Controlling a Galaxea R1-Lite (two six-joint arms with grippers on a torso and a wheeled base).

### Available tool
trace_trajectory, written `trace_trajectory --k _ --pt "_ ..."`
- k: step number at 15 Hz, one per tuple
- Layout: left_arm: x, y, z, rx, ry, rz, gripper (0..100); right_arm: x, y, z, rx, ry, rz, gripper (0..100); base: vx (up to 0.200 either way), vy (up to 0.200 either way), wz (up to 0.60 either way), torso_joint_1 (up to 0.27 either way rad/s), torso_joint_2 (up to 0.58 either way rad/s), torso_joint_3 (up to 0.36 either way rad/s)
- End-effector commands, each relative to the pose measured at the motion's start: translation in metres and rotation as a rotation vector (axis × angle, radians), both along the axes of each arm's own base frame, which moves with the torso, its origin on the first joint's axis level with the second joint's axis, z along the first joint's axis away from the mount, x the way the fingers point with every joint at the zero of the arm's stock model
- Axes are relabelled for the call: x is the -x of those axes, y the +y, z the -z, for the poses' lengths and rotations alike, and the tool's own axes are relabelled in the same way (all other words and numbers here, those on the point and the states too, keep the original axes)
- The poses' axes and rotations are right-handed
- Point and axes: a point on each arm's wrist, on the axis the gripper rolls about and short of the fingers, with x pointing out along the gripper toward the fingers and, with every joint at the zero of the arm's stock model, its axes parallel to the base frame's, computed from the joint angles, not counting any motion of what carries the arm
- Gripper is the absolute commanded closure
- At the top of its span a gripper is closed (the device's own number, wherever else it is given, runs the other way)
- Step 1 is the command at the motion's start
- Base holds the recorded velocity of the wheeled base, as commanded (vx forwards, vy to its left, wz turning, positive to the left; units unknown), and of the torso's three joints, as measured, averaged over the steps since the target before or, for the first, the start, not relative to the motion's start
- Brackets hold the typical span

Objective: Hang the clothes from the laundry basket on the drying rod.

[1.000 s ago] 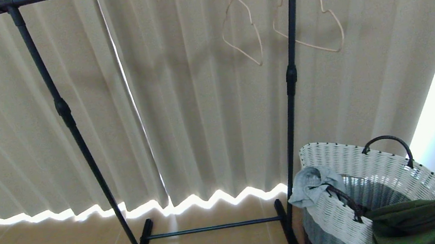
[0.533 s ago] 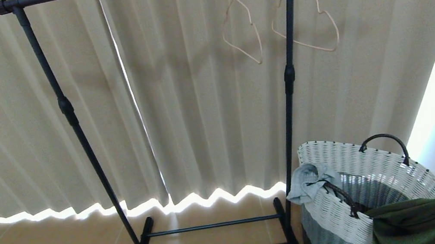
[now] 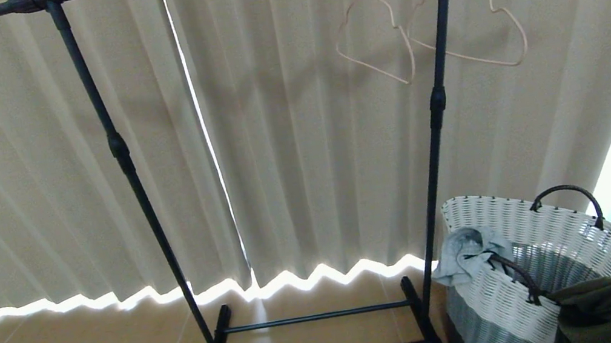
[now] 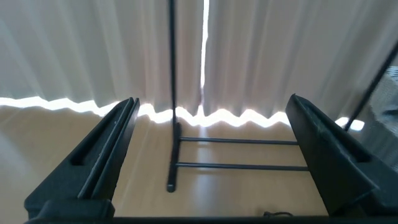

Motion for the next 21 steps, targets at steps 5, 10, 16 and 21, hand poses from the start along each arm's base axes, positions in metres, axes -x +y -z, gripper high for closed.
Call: trace_trajectory --k 5,10,16,21 --pt "0.0 0.0 0.0 -0.003 0.001 -0.001 0 -0.002 0.001 -0.005 -0.005 -0.015 -0.008 100 0.0 0.0 0.0 0.0 0.0 0.0" --pt "0.001 -0.001 -0.006 -0.075 -0.034 0.025 0 -0.005 0.003 -0.023 -0.037 -0.068 -0.07 100 0.0 0.0 0.0 0.0 0.0 0.0" --pt "-0.012 -0.007 -0.084 -0.194 -0.043 0.352 0 -0.019 0.009 -0.05 -0.135 -0.103 -0.189 100 0.0 0.0 0.0 0.0 0.0 0.0" --pt "-0.109 -0.026 -0.158 -0.321 0.116 0.679 0 -0.032 0.029 -0.1 -0.298 -0.162 -0.334 100 0.0 0.0 0.0 0.0 0.0 0.0"
